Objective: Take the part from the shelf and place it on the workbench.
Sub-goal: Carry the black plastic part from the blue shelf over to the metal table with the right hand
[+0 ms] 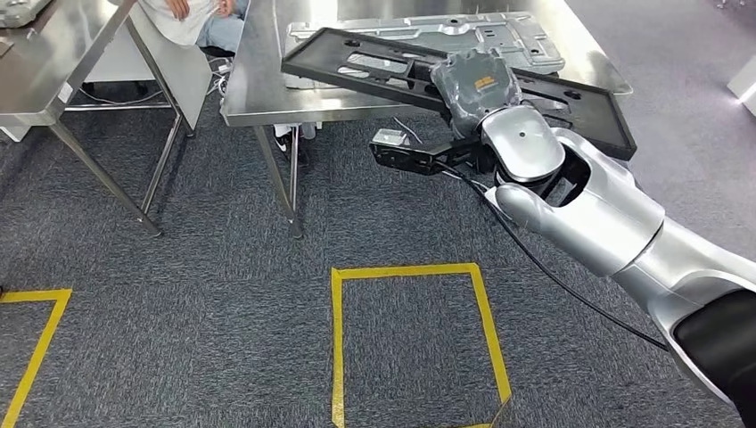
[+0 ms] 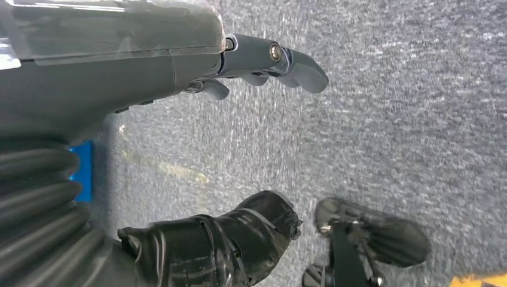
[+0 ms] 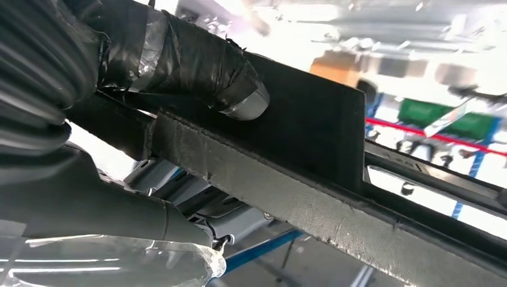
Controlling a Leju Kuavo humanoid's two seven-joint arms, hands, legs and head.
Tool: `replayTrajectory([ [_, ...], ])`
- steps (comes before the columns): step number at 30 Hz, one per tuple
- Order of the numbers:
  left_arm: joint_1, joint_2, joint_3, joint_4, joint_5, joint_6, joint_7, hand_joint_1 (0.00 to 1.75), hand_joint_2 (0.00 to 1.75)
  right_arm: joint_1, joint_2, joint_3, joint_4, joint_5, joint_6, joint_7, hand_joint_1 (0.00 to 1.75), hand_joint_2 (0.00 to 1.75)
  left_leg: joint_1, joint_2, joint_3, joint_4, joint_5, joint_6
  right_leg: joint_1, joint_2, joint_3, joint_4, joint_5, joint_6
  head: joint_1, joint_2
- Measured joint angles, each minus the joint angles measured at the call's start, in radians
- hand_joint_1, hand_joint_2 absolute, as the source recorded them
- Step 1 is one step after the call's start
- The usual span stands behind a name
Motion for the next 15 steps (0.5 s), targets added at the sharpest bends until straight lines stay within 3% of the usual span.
replayTrajectory([
  [5,0.000,0.008,0.000,0.000,-0.008,0.000,0.012,0.00,1.75,-0.002,0.006,-0.006,0.006,0.011,0.014,0.021,1.75,1.75,-0.006,-0.005,0.022,-0.037,0.004,0.035,-0.002,0.001,-0.006,0.015,-0.015,0.027,0.002,0.000],
  [7,-0.001,0.009,0.000,0.000,-0.011,0.000,0.012,0.00,1.75,-0.003,0.008,-0.012,0.010,0.018,0.015,0.030,1.75,1.75,-0.004,-0.005,0.028,-0.043,0.005,0.047,-0.003,0.003,-0.050,0.107,-0.064,0.031,0.006,0.000],
  [9,-0.002,0.009,0.000,0.000,-0.012,0.000,0.012,0.00,1.75,-0.003,0.009,-0.016,0.013,0.024,0.018,0.036,1.75,1.75,-0.005,-0.005,0.029,-0.042,0.002,0.054,-0.001,0.005,-0.120,0.243,-0.115,0.033,0.009,0.000],
  [10,-0.002,0.009,0.000,0.000,-0.012,0.000,0.012,0.00,1.75,-0.003,0.009,-0.016,0.015,0.026,0.020,0.038,1.75,1.75,-0.006,-0.006,0.030,-0.041,0.001,0.055,-0.001,0.005,-0.144,0.283,-0.120,0.033,0.009,0.000],
  [11,-0.001,0.009,0.000,0.000,-0.012,0.000,0.011,0.00,1.75,-0.002,0.009,-0.016,0.018,0.027,0.022,0.040,1.75,1.75,-0.006,-0.008,0.032,-0.040,-0.001,0.055,-0.001,0.005,-0.150,0.286,-0.107,0.033,0.009,0.000],
  [12,-0.001,0.009,0.000,0.000,-0.012,0.000,0.011,0.00,1.75,-0.002,0.009,-0.017,0.020,0.028,0.024,0.042,1.75,1.75,-0.006,-0.010,0.034,-0.038,-0.004,0.054,-0.001,0.005,-0.136,0.247,-0.076,0.030,0.009,0.000],
  [13,0.000,0.009,0.000,0.000,-0.012,-0.001,0.011,0.00,1.75,-0.004,0.009,-0.018,0.022,0.029,0.026,0.043,1.75,1.75,-0.006,-0.013,0.036,-0.035,-0.007,0.052,-0.001,0.005,-0.107,0.179,-0.037,0.027,0.009,0.000],
  [15,-0.001,0.009,-0.001,0.000,-0.013,-0.002,0.010,0.00,1.75,-0.010,0.009,-0.022,0.024,0.029,0.037,0.043,1.75,1.75,-0.010,-0.017,0.035,-0.027,-0.014,0.043,0.002,0.006,-0.049,0.056,0.010,0.020,0.009,0.000],
])
